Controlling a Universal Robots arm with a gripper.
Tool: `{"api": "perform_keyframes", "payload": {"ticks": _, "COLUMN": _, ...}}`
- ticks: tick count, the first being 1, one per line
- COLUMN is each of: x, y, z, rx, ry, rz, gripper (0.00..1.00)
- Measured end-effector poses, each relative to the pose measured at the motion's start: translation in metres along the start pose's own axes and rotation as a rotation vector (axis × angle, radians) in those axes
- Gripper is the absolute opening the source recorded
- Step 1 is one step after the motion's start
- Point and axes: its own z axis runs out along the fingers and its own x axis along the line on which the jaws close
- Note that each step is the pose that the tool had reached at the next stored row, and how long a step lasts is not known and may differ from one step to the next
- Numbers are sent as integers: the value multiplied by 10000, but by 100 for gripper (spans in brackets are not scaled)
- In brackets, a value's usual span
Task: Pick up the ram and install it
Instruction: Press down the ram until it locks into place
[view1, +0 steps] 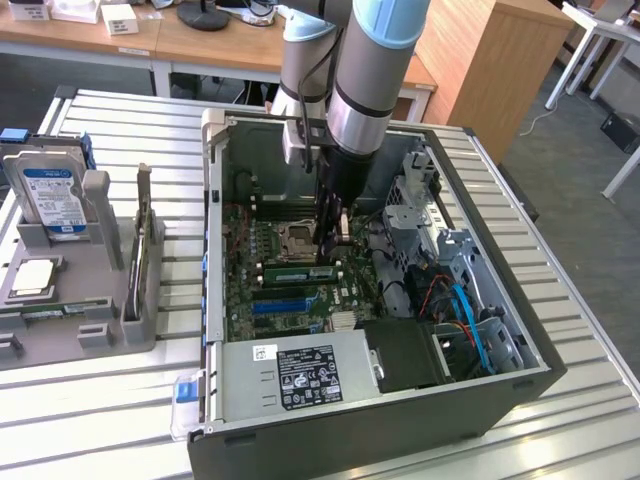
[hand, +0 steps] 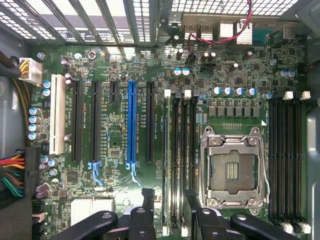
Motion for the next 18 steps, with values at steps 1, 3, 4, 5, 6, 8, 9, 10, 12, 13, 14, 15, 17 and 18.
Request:
{"api": "perform_keyframes", "payload": {"ticks": 1, "x": 0, "y": 0, "z": 0, "rx": 0, "ry": 1, "rz": 0, "gripper": 37}}
{"api": "perform_keyframes", "payload": {"ticks": 3, "x": 0, "y": 0, "z": 0, "rx": 0, "ry": 0, "rz": 0, "gripper": 37}}
{"api": "perform_keyframes", "payload": {"ticks": 4, "x": 0, "y": 0, "z": 0, "rx": 0, "ry": 1, "rz": -1, "gripper": 37}}
{"api": "perform_keyframes", "payload": {"ticks": 5, "x": 0, "y": 0, "z": 0, "rx": 0, "ry": 0, "rz": 0, "gripper": 37}}
{"api": "perform_keyframes", "payload": {"ticks": 6, "x": 0, "y": 0, "z": 0, "rx": 0, "ry": 0, "rz": -1, "gripper": 37}}
{"api": "perform_keyframes", "payload": {"ticks": 8, "x": 0, "y": 0, "z": 0, "rx": 0, "ry": 0, "rz": 0, "gripper": 37}}
{"api": "perform_keyframes", "payload": {"ticks": 9, "x": 0, "y": 0, "z": 0, "rx": 0, "ry": 0, "rz": 0, "gripper": 37}}
{"api": "perform_keyframes", "payload": {"ticks": 10, "x": 0, "y": 0, "z": 0, "rx": 0, "ry": 0, "rz": 0, "gripper": 37}}
{"api": "perform_keyframes", "payload": {"ticks": 12, "x": 0, "y": 0, "z": 0, "rx": 0, "ry": 0, "rz": 0, "gripper": 29}}
{"api": "perform_keyframes", "payload": {"ticks": 13, "x": 0, "y": 0, "z": 0, "rx": 0, "ry": 0, "rz": 0, "gripper": 29}}
{"api": "perform_keyframes", "payload": {"ticks": 14, "x": 0, "y": 0, "z": 0, "rx": 0, "ry": 0, "rz": 0, "gripper": 23}}
{"api": "perform_keyframes", "payload": {"ticks": 15, "x": 0, "y": 0, "z": 0, "rx": 0, "ry": 0, "rz": 0, "gripper": 17}}
{"api": "perform_keyframes", "payload": {"ticks": 17, "x": 0, "y": 0, "z": 0, "rx": 0, "ry": 0, "rz": 0, "gripper": 11}}
{"api": "perform_keyframes", "payload": {"ticks": 18, "x": 0, "y": 0, "z": 0, "rx": 0, "ry": 0, "rz": 0, "gripper": 11}}
